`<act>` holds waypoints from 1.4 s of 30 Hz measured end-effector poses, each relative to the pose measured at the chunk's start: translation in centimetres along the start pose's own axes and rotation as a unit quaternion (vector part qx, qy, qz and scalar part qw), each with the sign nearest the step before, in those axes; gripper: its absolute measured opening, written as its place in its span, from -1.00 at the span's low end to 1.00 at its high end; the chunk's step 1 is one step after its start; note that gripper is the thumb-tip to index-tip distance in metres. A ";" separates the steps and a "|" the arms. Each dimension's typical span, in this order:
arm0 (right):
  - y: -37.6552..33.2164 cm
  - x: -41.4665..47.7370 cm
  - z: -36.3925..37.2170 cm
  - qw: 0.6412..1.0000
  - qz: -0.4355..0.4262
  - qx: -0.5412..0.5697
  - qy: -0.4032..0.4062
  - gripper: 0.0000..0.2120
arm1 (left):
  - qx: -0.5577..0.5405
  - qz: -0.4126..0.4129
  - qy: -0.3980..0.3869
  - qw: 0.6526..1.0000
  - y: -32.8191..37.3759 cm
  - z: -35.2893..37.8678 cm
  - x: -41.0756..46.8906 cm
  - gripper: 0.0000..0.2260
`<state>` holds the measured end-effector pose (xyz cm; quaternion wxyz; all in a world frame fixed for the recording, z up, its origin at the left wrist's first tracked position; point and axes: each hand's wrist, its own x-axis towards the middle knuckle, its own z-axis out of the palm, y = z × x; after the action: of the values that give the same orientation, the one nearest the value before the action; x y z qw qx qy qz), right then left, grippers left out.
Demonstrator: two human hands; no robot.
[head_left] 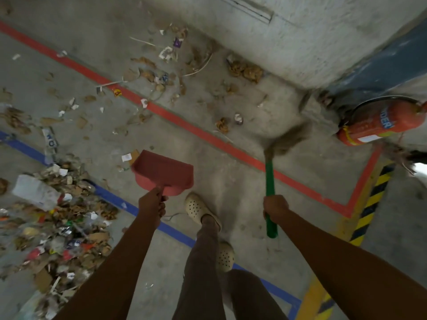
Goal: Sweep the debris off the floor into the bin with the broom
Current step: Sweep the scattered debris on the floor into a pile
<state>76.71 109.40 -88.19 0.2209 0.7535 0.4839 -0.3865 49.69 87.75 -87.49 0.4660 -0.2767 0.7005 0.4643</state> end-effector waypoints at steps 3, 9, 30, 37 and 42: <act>-4.1 -1.6 3.3 0.987 -0.104 -0.115 -0.040 -0.70 | 0.006 -0.001 0.007 1.000 2.0 -1.3 1.9 -0.80; -11.4 -4.3 4.9 0.879 -0.329 -0.343 -0.040 -0.72 | 0.016 0.001 0.082 0.997 5.1 -3.6 4.3 -0.72; -12.7 1.3 -5.6 0.988 -0.139 -0.013 0.071 -0.66 | -0.036 0.009 0.087 0.996 9.7 6.0 1.6 -0.81; -15.9 9.3 -12.0 0.997 -0.018 0.058 0.041 -0.67 | -0.030 0.016 0.099 0.994 10.9 11.4 1.9 -0.75; -17.4 11.4 -13.9 0.966 -0.181 -0.184 0.015 -0.70 | -0.035 0.005 0.122 0.992 11.1 14.5 2.3 -0.71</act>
<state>68.83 133.19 -88.17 0.2749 0.6057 0.6777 -0.3135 45.43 105.62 -87.17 0.3646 -0.3436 0.7372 0.4534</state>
